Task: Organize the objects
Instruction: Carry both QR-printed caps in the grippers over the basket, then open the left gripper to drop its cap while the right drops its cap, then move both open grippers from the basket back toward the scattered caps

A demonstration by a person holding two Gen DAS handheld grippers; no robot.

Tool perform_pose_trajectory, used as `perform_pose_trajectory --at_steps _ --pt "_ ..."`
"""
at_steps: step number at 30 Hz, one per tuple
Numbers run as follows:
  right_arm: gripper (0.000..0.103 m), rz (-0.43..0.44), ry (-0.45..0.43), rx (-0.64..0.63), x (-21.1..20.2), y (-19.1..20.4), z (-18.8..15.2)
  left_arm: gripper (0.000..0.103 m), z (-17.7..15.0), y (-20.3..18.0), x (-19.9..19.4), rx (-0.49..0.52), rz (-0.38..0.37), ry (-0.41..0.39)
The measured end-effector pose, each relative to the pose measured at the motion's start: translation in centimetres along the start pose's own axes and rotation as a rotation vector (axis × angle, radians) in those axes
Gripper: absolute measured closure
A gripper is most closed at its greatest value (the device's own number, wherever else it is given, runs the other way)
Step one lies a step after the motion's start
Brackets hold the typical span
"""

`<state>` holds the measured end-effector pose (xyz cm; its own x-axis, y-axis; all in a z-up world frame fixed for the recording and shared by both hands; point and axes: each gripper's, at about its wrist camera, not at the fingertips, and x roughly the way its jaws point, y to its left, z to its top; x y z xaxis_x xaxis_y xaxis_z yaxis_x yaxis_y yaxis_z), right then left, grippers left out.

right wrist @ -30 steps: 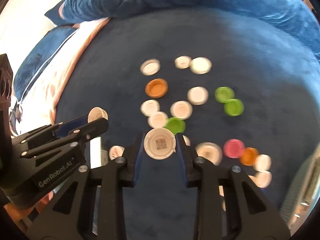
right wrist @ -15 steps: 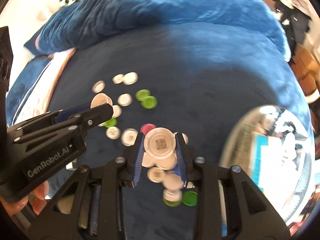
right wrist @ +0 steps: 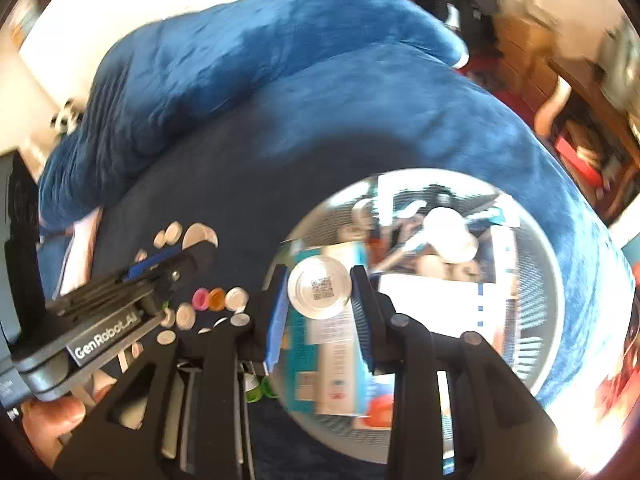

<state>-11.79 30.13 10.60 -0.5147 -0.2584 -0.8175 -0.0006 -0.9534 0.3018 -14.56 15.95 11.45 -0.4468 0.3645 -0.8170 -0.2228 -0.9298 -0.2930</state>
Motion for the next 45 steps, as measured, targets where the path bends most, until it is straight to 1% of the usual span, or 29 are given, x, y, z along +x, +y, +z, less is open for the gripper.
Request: perform_pose_trajectory --at_steps 3,7,14,19,20,21,22,23,24,25,26,27,31,33,37,45 --pt "0.072 -0.024 -0.018 0.043 -0.4 -2.1 0.4 0.073 0.6 -1.8 1.0 0.023 -0.024 0.009" --pt "0.072 -0.032 -0.018 0.098 -0.4 -4.6 0.6 0.073 1.1 -3.7 2.1 0.05 -0.043 0.016" --pt "0.072 -0.056 -0.038 0.133 -0.6 -6.4 1.1 0.073 1.5 -6.1 4.4 0.093 -0.055 0.043" --pt "0.07 -0.054 -0.029 0.179 -0.3 -7.7 1.1 0.073 1.6 -6.5 5.3 0.096 -0.064 0.046" --pt "0.067 -0.056 -0.02 0.19 -0.2 -8.0 1.1 0.065 1.6 -6.4 5.4 0.092 -0.057 0.044" --pt "0.055 -0.065 -0.012 0.205 0.0 -8.4 1.0 0.039 1.6 -6.4 5.5 0.093 -0.049 0.045" --pt "0.048 -0.073 -0.011 0.217 0.0 -8.7 1.0 0.03 1.5 -6.2 5.5 0.093 -0.043 0.045" --pt "0.038 -0.084 -0.012 0.235 -0.1 -9.0 1.0 0.019 1.4 -5.9 5.4 0.091 -0.014 0.039" --pt "0.027 -0.09 -0.012 0.247 -0.2 -9.3 1.0 0.012 1.4 -5.7 5.3 0.086 -0.008 0.034" --pt "0.021 -0.096 -0.011 0.26 -0.3 -9.7 1.0 0.009 1.5 -5.4 5.3 0.078 -0.011 0.037" --pt "0.012 -0.101 -0.009 0.268 -0.4 -10.0 1.0 0.003 1.5 -4.9 5.1 0.064 -0.006 0.038" --pt "0.01 -0.106 -0.006 0.274 -0.4 -10.2 0.9 0.003 1.4 -4.6 5.0 0.058 0.002 0.034" --pt "0.008 -0.116 0.02 0.261 0.0 -10.2 0.9 0.001 1.2 -3.6 4.5 0.048 0.021 0.03" --pt "0.005 -0.118 0.031 0.253 0.3 -10.0 0.9 0.001 1.0 -3.1 4.4 0.046 0.039 0.031" --pt "0.004 -0.119 0.036 0.246 0.4 -9.7 0.8 0.001 0.6 -2.0 4.0 0.034 0.06 0.033" --pt "0.004 -0.128 0.043 0.223 0.7 -8.7 0.7 0.001 0.5 -0.7 3.6 0.019 0.073 0.03"
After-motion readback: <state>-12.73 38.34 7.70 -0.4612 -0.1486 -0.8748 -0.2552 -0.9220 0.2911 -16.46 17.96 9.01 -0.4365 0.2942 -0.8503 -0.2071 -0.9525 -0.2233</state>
